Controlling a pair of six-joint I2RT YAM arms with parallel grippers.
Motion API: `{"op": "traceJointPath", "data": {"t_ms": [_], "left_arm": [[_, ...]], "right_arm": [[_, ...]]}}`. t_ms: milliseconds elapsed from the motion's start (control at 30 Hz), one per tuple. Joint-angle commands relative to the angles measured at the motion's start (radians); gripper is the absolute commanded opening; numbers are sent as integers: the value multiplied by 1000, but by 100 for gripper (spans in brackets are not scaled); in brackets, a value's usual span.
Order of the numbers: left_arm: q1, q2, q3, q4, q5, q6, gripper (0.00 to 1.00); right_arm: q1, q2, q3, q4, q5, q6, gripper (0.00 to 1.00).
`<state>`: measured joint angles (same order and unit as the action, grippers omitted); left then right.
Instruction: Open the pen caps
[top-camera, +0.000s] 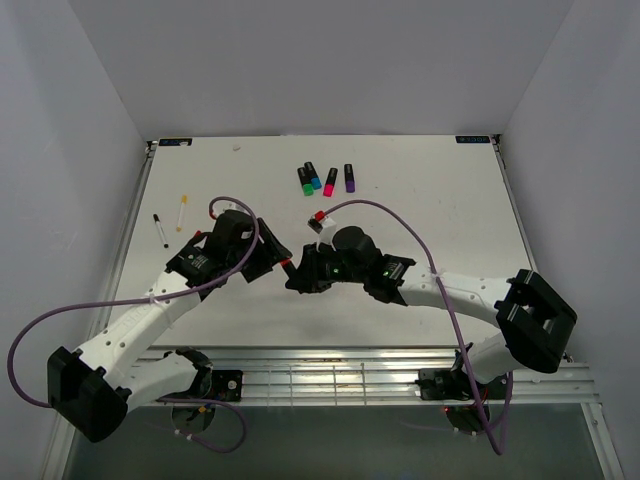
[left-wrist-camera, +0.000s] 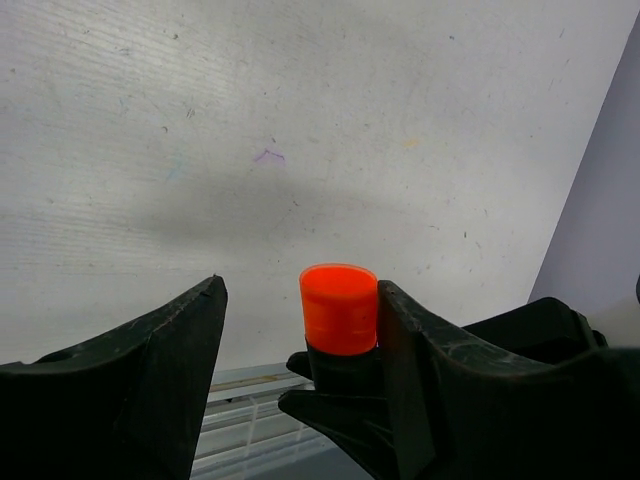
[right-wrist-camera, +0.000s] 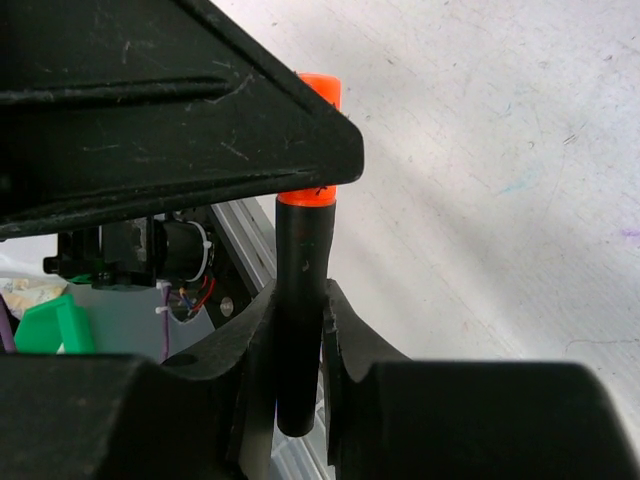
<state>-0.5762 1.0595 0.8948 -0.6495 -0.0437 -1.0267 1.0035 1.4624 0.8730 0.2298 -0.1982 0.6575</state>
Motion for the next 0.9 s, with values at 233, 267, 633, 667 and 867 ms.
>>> {"op": "traceJointPath", "data": {"t_ms": [233, 267, 633, 667, 867], "left_arm": [[3, 11, 15, 13, -36, 50, 50], [1, 10, 15, 14, -32, 47, 47], [-11, 63, 67, -1, -94, 31, 0], [-11, 80, 85, -9, -113, 31, 0], [33, 245, 269, -58, -249, 59, 0]], "right_arm": [[6, -10, 12, 62, -52, 73, 8], [4, -5, 17, 65, -53, 76, 8], [10, 33, 8, 2, -4, 155, 8], [15, 18, -11, 8, 6, 162, 8], [81, -82, -241, 108, 43, 241, 8]]}}
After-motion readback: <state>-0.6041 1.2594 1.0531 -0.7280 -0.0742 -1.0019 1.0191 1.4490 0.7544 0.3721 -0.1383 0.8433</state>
